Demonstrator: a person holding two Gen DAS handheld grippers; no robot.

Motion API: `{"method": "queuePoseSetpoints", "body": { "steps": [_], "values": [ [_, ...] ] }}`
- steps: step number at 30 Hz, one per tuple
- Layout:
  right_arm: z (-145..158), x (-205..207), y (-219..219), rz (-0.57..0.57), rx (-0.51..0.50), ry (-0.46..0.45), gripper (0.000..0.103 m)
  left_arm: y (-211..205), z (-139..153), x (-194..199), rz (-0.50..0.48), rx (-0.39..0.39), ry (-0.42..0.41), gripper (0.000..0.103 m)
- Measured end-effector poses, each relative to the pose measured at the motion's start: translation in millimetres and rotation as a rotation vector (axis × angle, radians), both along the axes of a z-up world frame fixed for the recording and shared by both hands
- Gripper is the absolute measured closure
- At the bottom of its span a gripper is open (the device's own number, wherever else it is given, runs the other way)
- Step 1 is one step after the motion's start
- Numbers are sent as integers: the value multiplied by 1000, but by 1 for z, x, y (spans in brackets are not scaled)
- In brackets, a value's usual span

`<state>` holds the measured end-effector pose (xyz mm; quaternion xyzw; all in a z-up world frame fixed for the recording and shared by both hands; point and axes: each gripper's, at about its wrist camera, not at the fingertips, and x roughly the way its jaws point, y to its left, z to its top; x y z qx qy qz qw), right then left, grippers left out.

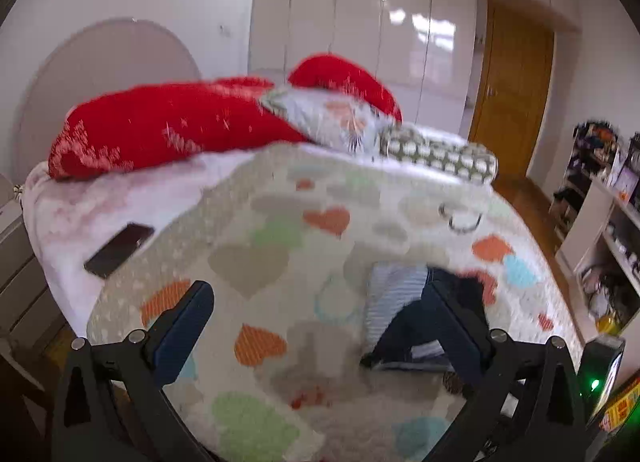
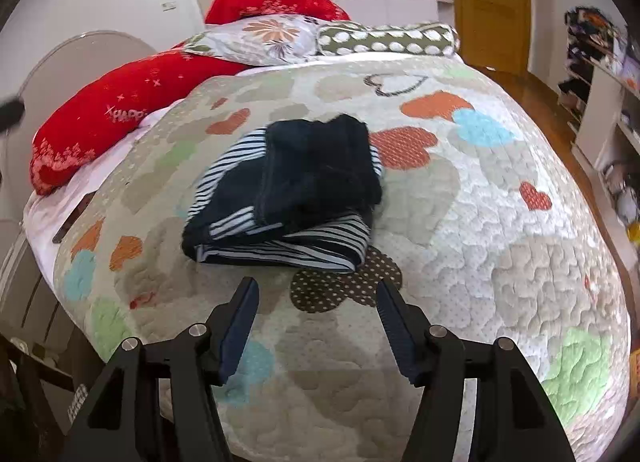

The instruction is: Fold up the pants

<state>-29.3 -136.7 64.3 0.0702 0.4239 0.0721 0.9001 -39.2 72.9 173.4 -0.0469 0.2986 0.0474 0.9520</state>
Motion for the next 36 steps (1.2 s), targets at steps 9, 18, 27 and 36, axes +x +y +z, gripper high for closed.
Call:
{"method": "queuePoseSetpoints", "body": {
  "steps": [9,18,27,36],
  "values": [
    [-8,3,-6,-31,7,31,37,-17,-19,3,-68,-12,87,0],
    [-15,6,-13,-62,12,58,37,-22,-25,6,-106,-28,122,0],
    [-18,7,-13,-63,11,67,36,-24,-31,8,-117,-36,146,0],
    [-22,9,-15,-77,13,75,35,-24,-38,11,-121,-46,175,0]
  ]
}}
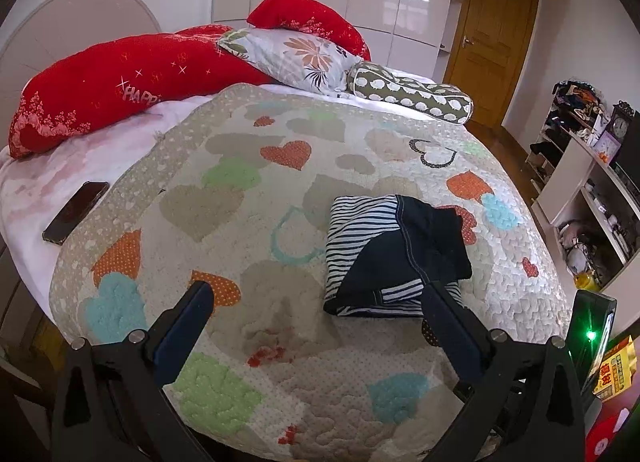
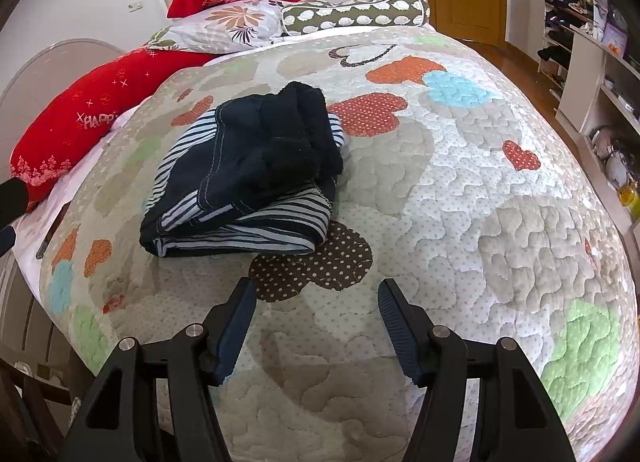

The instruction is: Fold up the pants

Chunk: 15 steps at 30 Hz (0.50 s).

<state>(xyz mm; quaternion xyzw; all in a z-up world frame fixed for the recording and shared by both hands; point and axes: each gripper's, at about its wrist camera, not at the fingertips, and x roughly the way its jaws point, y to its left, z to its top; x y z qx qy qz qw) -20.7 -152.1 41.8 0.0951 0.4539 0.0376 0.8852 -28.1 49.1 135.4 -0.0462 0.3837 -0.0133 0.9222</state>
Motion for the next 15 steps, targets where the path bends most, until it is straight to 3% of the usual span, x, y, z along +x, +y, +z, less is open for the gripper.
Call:
{"method": "queuePoseSetpoints", "body": {
  "steps": [11,15],
  "values": [
    [4,0,8,1,-28,-44,35,16,8,-12,61,17,-51,0],
    [9,3,22,21,-44,-50,35,35,15,-19,89,-14,-61,0]
  ]
}}
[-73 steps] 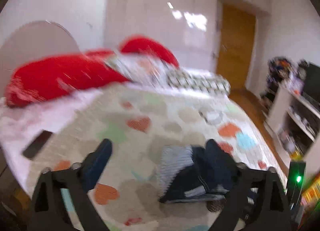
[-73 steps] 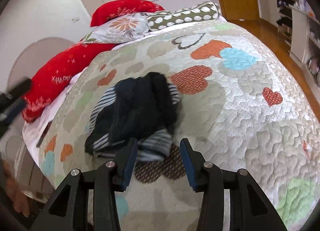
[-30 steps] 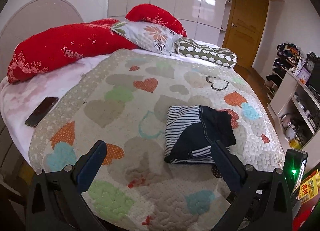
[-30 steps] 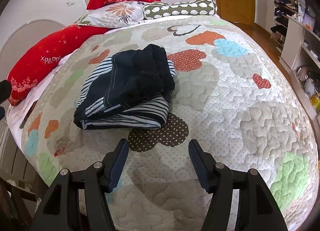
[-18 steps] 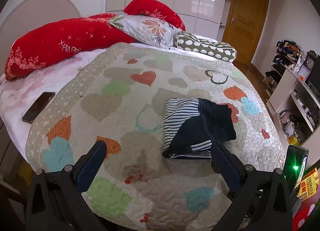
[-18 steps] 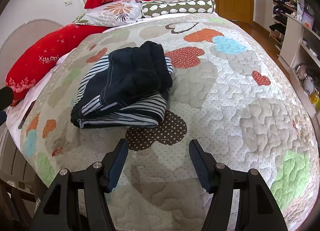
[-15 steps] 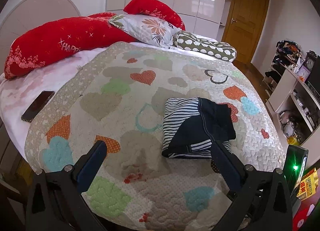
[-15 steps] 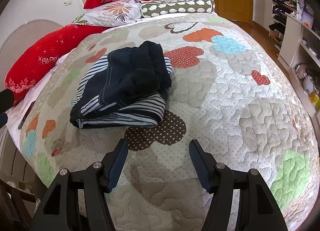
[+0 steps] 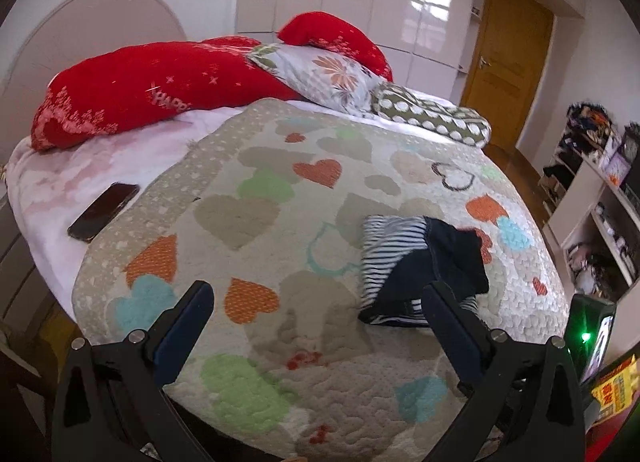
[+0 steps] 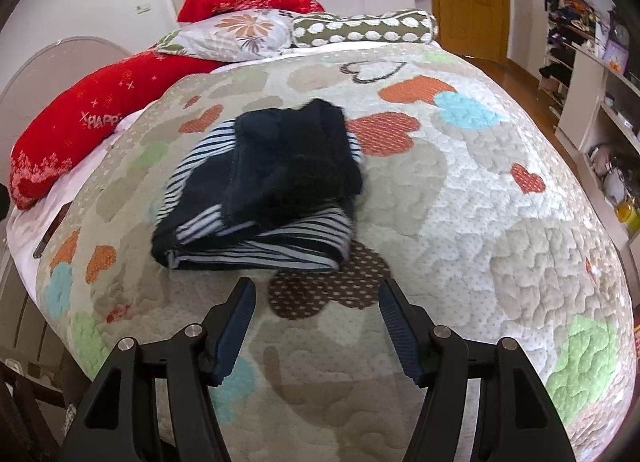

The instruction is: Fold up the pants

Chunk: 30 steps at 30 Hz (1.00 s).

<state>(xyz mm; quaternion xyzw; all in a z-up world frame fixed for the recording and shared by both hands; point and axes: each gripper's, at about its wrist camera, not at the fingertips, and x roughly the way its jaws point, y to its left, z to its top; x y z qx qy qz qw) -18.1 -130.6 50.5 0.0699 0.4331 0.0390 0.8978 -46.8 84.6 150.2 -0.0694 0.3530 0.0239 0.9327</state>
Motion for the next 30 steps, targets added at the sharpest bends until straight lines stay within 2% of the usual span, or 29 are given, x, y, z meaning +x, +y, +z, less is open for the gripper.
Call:
{"method": "queuePoseSetpoints", "body": {
  "steps": [7,13,16,19,23,30],
  "values": [
    [11,2,36,65,-46,-10,35,41,15,-16,90,-9,-50,0],
    [7,1,54,118,-71,-11,35,51,1,-12,132,-42,-9,0],
    [3,-2,47,111,-67,-6,35,39,0,-11,112,-46,-5,0],
    [2,-4,29,71,-35,-10,35,20,7,-15,72,-33,-52,0],
    [7,-11,3,17,-9,-45,34,-4,12,-20,-4,-61,-109,0],
    [7,-12,-18,-30,29,-57,31,-34,7,-19,-67,9,-72,0]
  ]
}}
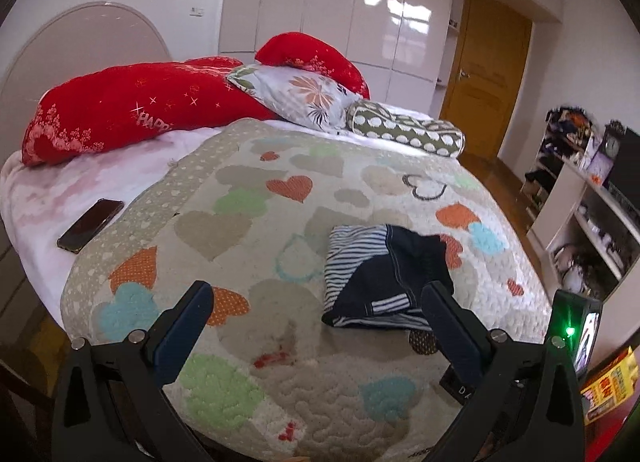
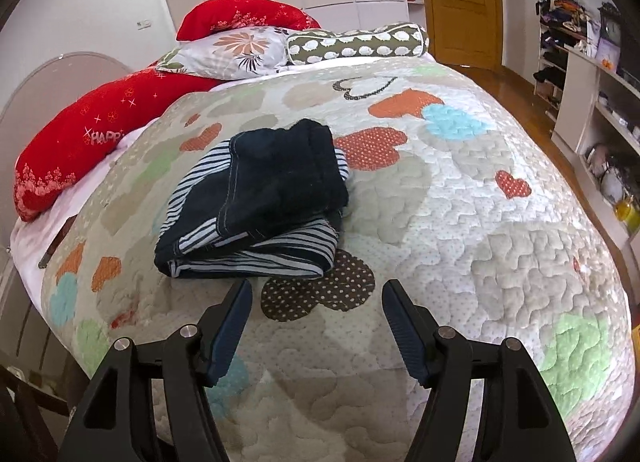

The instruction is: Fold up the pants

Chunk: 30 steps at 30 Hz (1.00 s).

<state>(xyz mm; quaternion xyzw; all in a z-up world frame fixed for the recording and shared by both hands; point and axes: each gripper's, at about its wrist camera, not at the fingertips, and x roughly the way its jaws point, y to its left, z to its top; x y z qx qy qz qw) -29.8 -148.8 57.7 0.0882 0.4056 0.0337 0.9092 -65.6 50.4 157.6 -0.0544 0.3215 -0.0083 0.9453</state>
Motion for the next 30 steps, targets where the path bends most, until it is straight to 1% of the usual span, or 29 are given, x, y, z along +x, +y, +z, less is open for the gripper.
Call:
{"method": "queuePoseSetpoints", "body": {
  "steps": [6,13,16,20,23,25,28,30],
  "values": [
    [1,-2,-1,-4,-3,-9,31,-3,-6,5,3,18,31,0],
    [-6,3,-5,-19,4,18,31,-2,-23,15,8,39,97,0],
    [-12,6,-6,-24,2,30,31,1,-38,25,3,37,149,0],
    [-19,9,-11,-39,2,50,31,5,-60,38,3,14,223,0],
    [-25,12,-13,-49,-5,60,31,9,-82,45,11,13,282,0],
    [-29,13,-12,-46,-13,70,30,10,-95,50,14,12,326,0],
    [-31,14,-8,-39,-29,66,26,17,-116,57,21,-15,403,0],
    [-32,15,-7,-37,-34,67,25,19,-126,60,31,-13,442,0]
  ]
}}
